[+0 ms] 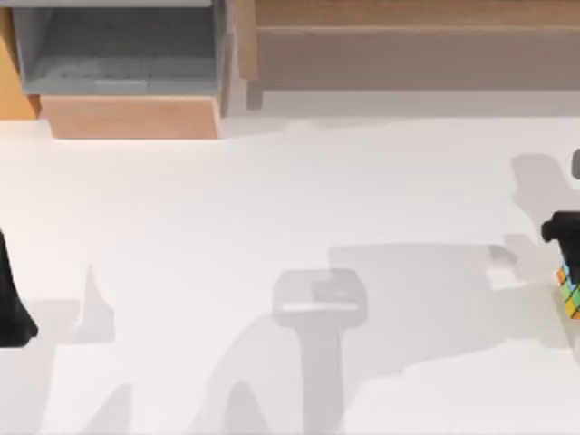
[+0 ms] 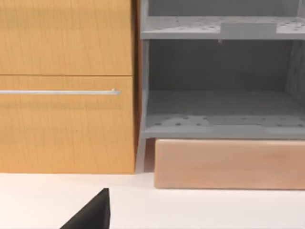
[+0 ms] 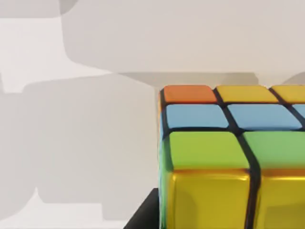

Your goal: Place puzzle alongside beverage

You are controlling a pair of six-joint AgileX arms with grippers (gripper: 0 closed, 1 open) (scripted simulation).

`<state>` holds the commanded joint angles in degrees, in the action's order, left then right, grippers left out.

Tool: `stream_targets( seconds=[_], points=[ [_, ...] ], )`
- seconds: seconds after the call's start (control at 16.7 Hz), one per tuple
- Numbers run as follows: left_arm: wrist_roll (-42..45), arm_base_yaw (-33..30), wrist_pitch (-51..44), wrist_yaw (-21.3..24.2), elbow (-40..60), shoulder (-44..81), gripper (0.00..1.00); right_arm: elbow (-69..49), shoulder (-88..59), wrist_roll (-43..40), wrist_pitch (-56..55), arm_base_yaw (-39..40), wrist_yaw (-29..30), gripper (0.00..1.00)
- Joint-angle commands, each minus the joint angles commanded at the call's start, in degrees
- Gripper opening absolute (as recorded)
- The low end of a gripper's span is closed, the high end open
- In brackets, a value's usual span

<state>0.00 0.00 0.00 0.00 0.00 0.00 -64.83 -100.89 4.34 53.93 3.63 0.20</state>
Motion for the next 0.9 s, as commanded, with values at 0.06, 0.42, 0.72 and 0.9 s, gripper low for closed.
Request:
stream_targets(
  seconds=[0.06, 0.42, 0.72, 0.9],
  points=[
    [0.0, 0.0, 0.0, 0.0, 0.0, 0.0, 1.0, 0.0, 0.0, 0.0, 0.0, 0.0, 0.0, 0.38],
    [0.0, 0.0, 0.0, 0.0, 0.0, 0.0, 1.0, 0.0, 0.0, 0.0, 0.0, 0.0, 0.0, 0.83],
    [0.0, 0.0, 0.0, 0.0, 0.0, 0.0, 1.0, 0.0, 0.0, 0.0, 0.0, 0.0, 0.0, 1.0],
    [0.0, 0.0, 0.0, 0.0, 0.0, 0.0, 1.0, 0.0, 0.0, 0.0, 0.0, 0.0, 0.0, 1.0]
  ],
)
